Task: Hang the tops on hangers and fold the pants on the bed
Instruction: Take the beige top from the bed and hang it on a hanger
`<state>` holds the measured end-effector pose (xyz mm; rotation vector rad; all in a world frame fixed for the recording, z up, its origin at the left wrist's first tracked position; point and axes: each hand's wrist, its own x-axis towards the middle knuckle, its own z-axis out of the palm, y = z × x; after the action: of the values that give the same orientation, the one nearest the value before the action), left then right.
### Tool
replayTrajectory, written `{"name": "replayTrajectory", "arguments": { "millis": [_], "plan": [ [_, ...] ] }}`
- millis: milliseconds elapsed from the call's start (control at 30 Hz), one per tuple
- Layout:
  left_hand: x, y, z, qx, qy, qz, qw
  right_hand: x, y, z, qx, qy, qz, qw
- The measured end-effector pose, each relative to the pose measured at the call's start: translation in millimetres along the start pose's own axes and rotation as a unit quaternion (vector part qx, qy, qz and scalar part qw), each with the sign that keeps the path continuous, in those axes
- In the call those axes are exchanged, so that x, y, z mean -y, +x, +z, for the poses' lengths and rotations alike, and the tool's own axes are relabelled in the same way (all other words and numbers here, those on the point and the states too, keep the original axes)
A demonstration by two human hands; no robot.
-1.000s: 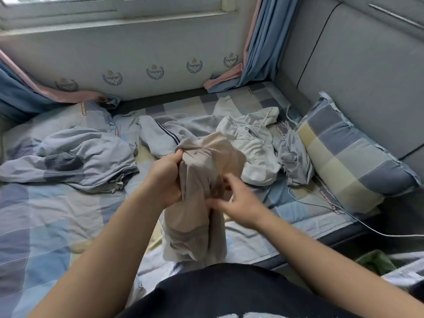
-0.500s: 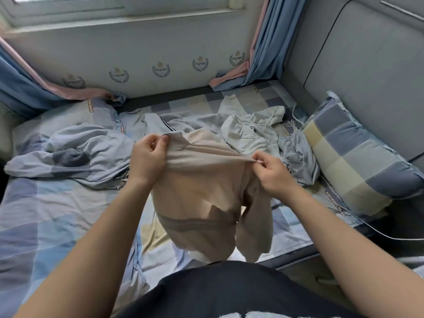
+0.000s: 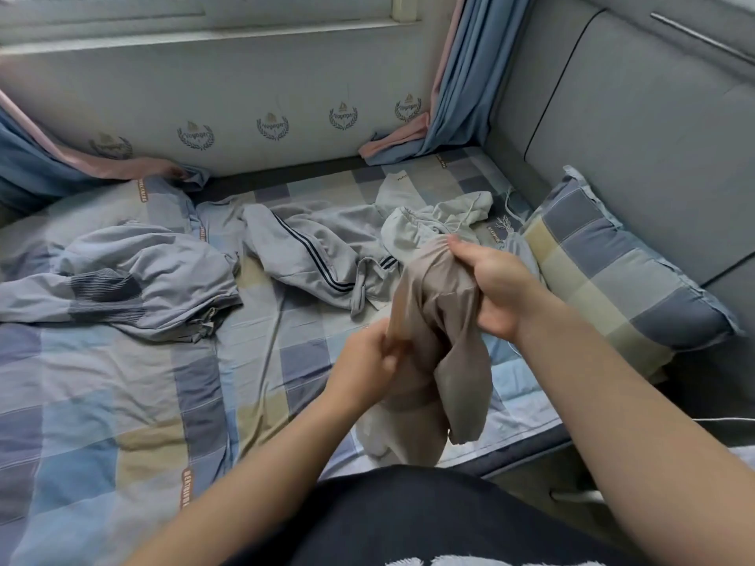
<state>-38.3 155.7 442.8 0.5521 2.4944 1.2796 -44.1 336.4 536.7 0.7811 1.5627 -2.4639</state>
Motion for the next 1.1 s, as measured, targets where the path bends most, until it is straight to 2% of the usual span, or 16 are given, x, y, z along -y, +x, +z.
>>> {"name": "replayTrajectory", "arguments": {
  "millis": [100, 200, 267, 333, 400, 467, 500, 600, 667, 733, 800, 867, 967, 1033, 1100],
  "plan": [
    [14, 8, -10, -0.048, -0.002, -0.042, 0.998, 16, 8, -17, -0.056, -0.038, -0.026, 0.997],
    [19, 13, -27, -0.057, -0.113, -0.107, 0.986, 27, 20, -39, -0.131, -0.078, -0.067, 0.986],
    [14, 17, -35, -0.067, -0.221, -0.175, 0.957, 27, 28, -48, -0.155, -0.074, -0.07, 0.983],
    [8, 21, -42, -0.083, -0.328, -0.239, 0.91, 18, 30, -49, -0.153, -0.09, -0.084, 0.981],
    [0, 22, -50, -0.09, -0.402, -0.275, 0.869, -1, 22, -43, -0.156, -0.204, -0.132, 0.957],
    [-8, 20, -57, -0.087, -0.45, -0.302, 0.836, -32, 3, -32, -0.133, -0.313, -0.204, 0.918],
    [-13, 20, -59, -0.08, -0.469, -0.315, 0.821, -50, -8, -25, -0.098, -0.333, -0.22, 0.912],
    [-25, 18, -64, -0.043, -0.494, -0.332, 0.802, -105, -26, -9, 0.054, -0.367, -0.153, 0.916],
    [-30, 19, -67, -0.024, -0.495, -0.334, 0.802, -135, -20, -4, 0.085, -0.417, -0.115, 0.897],
    [-32, 20, -73, -0.029, -0.49, -0.326, 0.808, -147, -7, -9, 0.051, -0.481, -0.106, 0.869],
    [-24, 24, -80, -0.077, -0.451, -0.303, 0.836, -143, 5, -21, 0.016, -0.504, -0.089, 0.859],
    [-6, 28, -90, -0.159, -0.351, -0.264, 0.884, -131, 13, -38, 0.002, -0.49, -0.085, 0.867],
    [27, 26, -105, -0.261, -0.204, -0.186, 0.925, -102, 11, -57, -0.016, -0.439, -0.088, 0.894],
    [39, 24, -106, -0.273, -0.091, -0.155, 0.945, -80, 8, -64, -0.017, -0.388, -0.098, 0.916],
    [33, 19, -97, -0.231, -0.043, -0.096, 0.967, -59, 4, -62, 0.03, -0.359, -0.114, 0.926]
  ]
}}
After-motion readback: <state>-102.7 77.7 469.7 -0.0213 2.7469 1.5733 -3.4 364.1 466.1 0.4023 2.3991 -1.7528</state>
